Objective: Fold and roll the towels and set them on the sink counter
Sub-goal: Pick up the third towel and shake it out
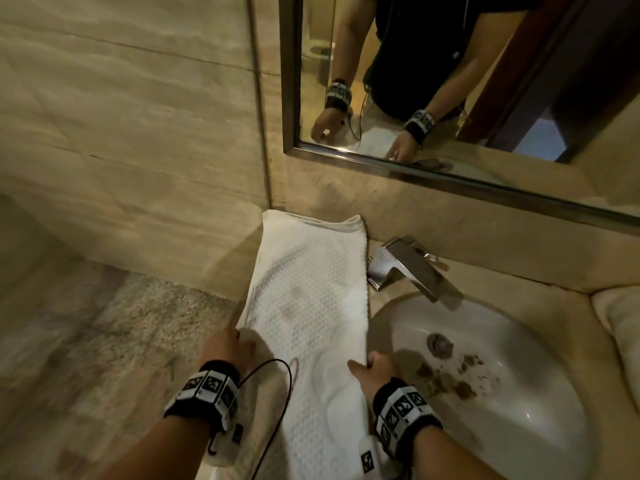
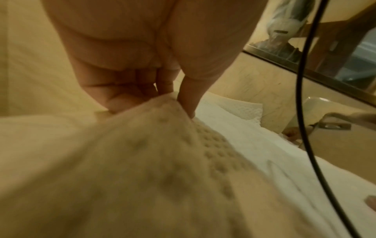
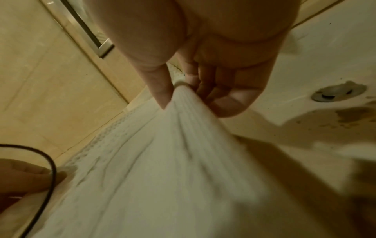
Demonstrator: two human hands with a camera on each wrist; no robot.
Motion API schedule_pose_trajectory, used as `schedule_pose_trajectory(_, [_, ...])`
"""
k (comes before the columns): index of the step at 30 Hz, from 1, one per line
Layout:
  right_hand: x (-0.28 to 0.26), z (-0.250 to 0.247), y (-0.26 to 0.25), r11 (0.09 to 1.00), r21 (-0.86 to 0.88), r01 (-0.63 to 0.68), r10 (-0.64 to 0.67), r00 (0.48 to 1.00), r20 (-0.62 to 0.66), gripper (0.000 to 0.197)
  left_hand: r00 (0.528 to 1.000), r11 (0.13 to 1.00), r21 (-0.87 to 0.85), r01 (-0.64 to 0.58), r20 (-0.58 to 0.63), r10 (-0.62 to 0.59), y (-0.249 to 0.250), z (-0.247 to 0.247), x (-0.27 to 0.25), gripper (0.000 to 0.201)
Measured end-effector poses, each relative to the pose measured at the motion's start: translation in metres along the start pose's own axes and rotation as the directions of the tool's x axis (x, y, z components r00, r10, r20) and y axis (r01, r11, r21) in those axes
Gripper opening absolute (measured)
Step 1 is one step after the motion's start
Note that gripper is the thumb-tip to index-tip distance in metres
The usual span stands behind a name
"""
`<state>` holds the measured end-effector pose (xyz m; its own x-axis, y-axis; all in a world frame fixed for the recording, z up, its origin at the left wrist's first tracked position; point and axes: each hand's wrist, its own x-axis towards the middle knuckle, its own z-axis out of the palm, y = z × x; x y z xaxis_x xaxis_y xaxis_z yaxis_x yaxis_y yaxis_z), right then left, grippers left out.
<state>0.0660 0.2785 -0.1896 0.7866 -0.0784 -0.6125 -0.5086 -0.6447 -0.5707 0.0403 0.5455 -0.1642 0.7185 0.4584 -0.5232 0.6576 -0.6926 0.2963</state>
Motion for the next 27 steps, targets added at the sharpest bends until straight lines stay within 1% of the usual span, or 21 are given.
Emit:
schedule_pose_trajectory(2, [-0.003,0.000,-0.002,0.999,0.045,0.021,-0.022,1.000,0.022,0.035,1.000,1.000,-0.016,0.003,0.030,-0.002,-0.002,0.000,-0.001,0.033])
schedule_pose_trajectory(4, [-0.003,-0.001,-0.003,0.995,0.087,0.057,-0.060,0.998,0.029,0.036,1.000,0.996,-0.091,-0.010,0.029,0.013,-0.002,-0.005,0.001,0.036])
schedule_pose_trajectory(7, [-0.006,-0.010,-0.012,0.975,0.127,0.182,-0.181,0.983,-0.022,0.040,1.000,0.975,-0.221,-0.018,-0.004,0.018,0.002,-0.021,0.002,0.039])
schedule_pose_trajectory(10, [-0.011,-0.027,-0.027,0.936,0.177,0.303,-0.290,0.952,-0.098,0.044,0.991,0.941,-0.322,-0.103,-0.111,0.071,0.011,-0.039,-0.002,0.033])
schedule_pose_trajectory(12, [-0.011,-0.039,-0.039,0.908,0.219,0.358,-0.333,0.932,-0.142,0.036,0.976,0.907,-0.387,-0.166,-0.198,0.094,0.021,-0.052,-0.003,0.032])
schedule_pose_trajectory(14, [-0.011,-0.049,-0.054,0.885,0.265,0.384,-0.348,0.921,-0.173,0.030,0.962,0.873,-0.441,-0.206,-0.252,0.100,0.034,-0.065,0.000,0.030])
schedule_pose_trajectory(16, [-0.006,-0.056,-0.068,0.868,0.301,0.395,-0.352,0.917,-0.190,0.027,0.957,0.847,-0.479,-0.229,-0.270,0.106,0.047,-0.074,0.008,0.030])
schedule_pose_trajectory(20, [0.017,-0.054,-0.087,0.860,0.347,0.375,-0.296,0.919,-0.259,0.028,0.954,0.861,-0.455,-0.226,-0.281,0.102,0.065,-0.081,0.039,0.035])
schedule_pose_trajectory(22, [0.035,-0.045,-0.092,0.877,0.360,0.317,-0.231,0.937,-0.262,0.027,0.962,0.867,-0.460,-0.191,-0.262,0.072,0.070,-0.080,0.055,0.037])
schedule_pose_trajectory(24, [0.058,-0.031,-0.089,0.918,0.333,0.216,-0.150,0.966,-0.212,0.025,0.974,0.885,-0.442,-0.146,-0.223,0.050,0.070,-0.074,0.069,0.037])
schedule_pose_trajectory(25, [0.061,-0.027,-0.088,0.939,0.316,0.132,-0.086,0.984,-0.156,0.020,0.982,0.902,-0.414,-0.121,-0.185,0.046,0.069,-0.069,0.073,0.036])
schedule_pose_trajectory(26, [0.072,-0.021,-0.082,0.949,0.308,0.070,-0.039,0.993,-0.107,0.017,0.989,0.923,-0.373,-0.093,-0.141,0.042,0.068,-0.065,0.074,0.035])
schedule_pose_trajectory(27, [0.078,-0.017,-0.075,0.956,0.292,0.038,-0.016,0.997,-0.079,0.019,0.994,0.940,-0.335,-0.066,-0.109,0.031,0.067,-0.060,0.073,0.036])
